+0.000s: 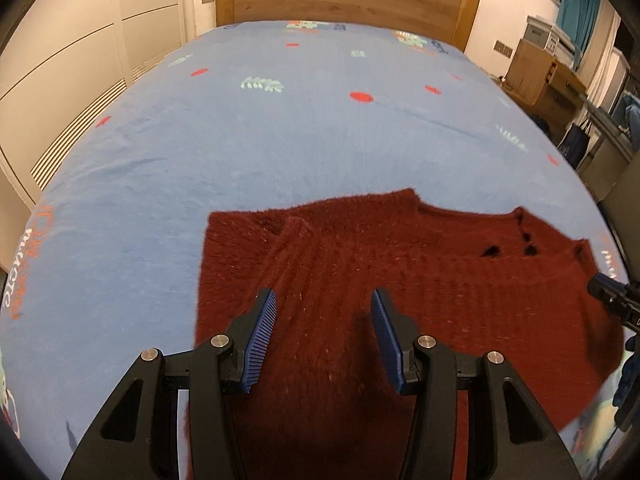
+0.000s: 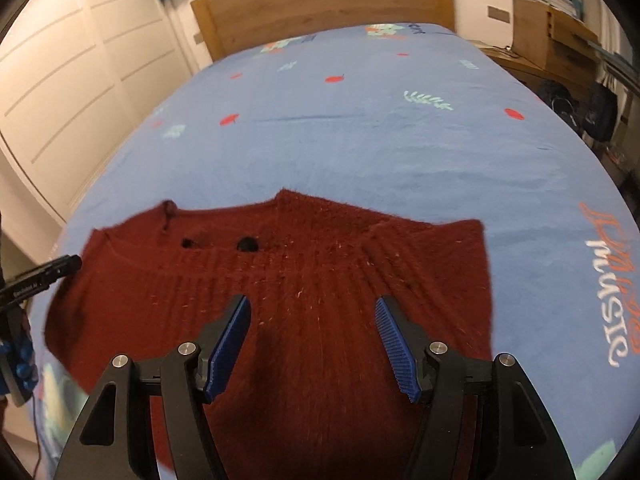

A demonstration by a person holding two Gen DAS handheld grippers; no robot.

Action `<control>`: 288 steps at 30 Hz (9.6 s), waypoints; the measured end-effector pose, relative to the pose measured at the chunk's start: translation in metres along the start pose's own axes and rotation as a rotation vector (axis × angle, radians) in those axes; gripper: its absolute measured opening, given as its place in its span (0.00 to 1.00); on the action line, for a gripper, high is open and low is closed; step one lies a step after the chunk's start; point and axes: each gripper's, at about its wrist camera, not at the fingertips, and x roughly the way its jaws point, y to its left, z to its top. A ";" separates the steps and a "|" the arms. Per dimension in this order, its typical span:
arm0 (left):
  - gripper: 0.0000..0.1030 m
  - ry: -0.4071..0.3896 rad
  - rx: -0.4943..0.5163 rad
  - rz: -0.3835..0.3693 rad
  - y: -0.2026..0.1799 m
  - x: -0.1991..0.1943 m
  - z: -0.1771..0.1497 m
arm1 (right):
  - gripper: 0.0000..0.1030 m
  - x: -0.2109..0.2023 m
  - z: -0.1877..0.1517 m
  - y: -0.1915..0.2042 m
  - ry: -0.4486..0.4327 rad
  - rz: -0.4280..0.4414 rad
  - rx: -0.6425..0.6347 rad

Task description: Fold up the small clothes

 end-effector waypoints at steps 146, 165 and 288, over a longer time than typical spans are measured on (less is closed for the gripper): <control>0.55 -0.094 -0.306 0.284 0.172 -0.158 -0.160 | 0.18 0.031 0.017 0.265 0.012 0.454 0.080; 0.55 -0.069 -0.354 0.255 0.193 -0.152 -0.180 | 0.21 0.023 -0.070 0.365 0.025 0.194 -0.579; 0.45 0.131 -0.305 -0.731 0.122 0.000 -0.043 | 0.68 0.059 -0.045 0.145 0.212 0.619 0.311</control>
